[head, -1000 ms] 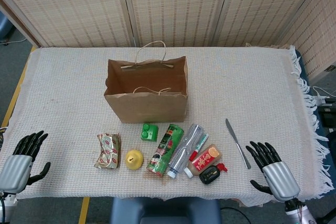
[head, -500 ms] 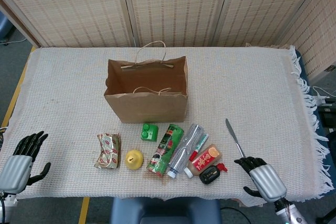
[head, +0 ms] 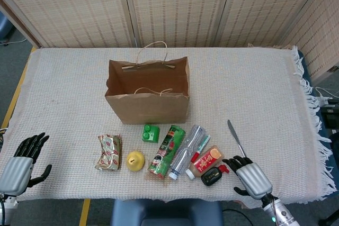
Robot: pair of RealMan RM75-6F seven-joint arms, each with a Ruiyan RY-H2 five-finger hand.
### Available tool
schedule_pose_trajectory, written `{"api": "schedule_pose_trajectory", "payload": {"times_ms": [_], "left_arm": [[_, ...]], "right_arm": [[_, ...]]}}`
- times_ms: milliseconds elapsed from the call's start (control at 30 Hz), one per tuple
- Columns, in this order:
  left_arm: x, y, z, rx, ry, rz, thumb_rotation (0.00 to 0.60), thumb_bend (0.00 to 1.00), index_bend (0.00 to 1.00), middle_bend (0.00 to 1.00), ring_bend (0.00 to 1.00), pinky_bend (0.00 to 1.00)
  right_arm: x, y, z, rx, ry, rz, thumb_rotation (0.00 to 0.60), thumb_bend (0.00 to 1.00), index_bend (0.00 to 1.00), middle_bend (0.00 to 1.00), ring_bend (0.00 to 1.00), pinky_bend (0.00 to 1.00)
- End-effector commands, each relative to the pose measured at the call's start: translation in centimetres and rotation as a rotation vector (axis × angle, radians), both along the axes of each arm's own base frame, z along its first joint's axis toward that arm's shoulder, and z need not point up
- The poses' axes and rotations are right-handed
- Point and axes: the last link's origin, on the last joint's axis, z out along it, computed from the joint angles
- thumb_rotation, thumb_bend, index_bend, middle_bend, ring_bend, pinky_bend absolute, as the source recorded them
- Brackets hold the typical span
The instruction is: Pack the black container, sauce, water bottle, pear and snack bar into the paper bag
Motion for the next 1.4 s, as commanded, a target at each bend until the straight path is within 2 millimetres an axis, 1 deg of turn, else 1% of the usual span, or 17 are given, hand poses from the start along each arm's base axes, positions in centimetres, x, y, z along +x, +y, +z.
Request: {"api": "schedule_pose_trajectory", "payload": {"times_ms": [33,167,300,400,500,700,1033,1200,1300,1400], "left_arm": [[0.0,0.0,0.0,-0.001,-0.002,0.001,0.600,0.38,0.00,0.00,0.00,0.06],[0.1,0.0,-0.1,-0.006,-0.002,-0.001,0.600,0.38,0.00,0.00,0.00,0.06],[0.1,-0.1,-0.1,-0.012,-0.002,-0.005,0.600,0.38,0.00,0.00,0.00,0.06],[0.2,-0.2,-0.2,-0.014,-0.004,-0.006,0.600,0.38,0.00,0.00,0.00,0.06],[0.2,-0.2,-0.2,-0.016,-0.008,-0.005,0.600,0.38,0.00,0.00,0.00,0.06],[0.3,-0.3,-0.2,-0.022,-0.015,-0.005,0.600,0.38,0.00,0.00,0.00,0.06],[0.4,-0.4,-0.1,-0.030,-0.028,-0.007,0.600,0.38,0.00,0.00,0.00,0.06],[0.4,-0.4,-0.1,-0.032,-0.029,-0.011,0.600,0.38,0.00,0.00,0.00,0.06],[0.4,-0.4,-0.1,-0.031,-0.036,-0.006,0.600,0.38,0.00,0.00,0.00,0.06],[0.4,-0.3,0.0,-0.026,-0.034,-0.006,0.600,0.38,0.00,0.00,0.00,0.06]], "right_arm": [[0.8,0.6,-0.6,-0.012,-0.004,0.048,0.600,0.07,0.06,0.16,0.05,0.14],[1.3,1.5,-1.1,-0.040,-0.008,0.115,0.600,0.07,0.02,0.12,0.01,0.11],[1.8,2.4,-1.9,-0.046,-0.011,0.168,0.600,0.07,0.02,0.11,0.00,0.10],[2.2,2.5,-2.6,-0.046,0.000,0.190,0.600,0.07,0.02,0.11,0.00,0.10],[2.5,2.3,-3.3,-0.056,0.012,0.210,0.600,0.09,0.01,0.11,0.00,0.10],[3.5,0.9,-4.8,-0.090,0.025,0.237,0.600,0.14,0.00,0.11,0.00,0.10],[4.5,-0.5,-7.1,-0.100,0.034,0.245,0.600,0.15,0.00,0.11,0.00,0.10],[5.3,-0.4,-7.9,-0.085,-0.002,0.245,0.600,0.15,0.00,0.11,0.00,0.10],[5.5,-0.1,-8.0,-0.075,-0.017,0.258,0.600,0.15,0.00,0.11,0.00,0.10],[5.6,-0.2,-8.1,-0.079,-0.027,0.268,0.600,0.15,0.00,0.11,0.00,0.10]]}}
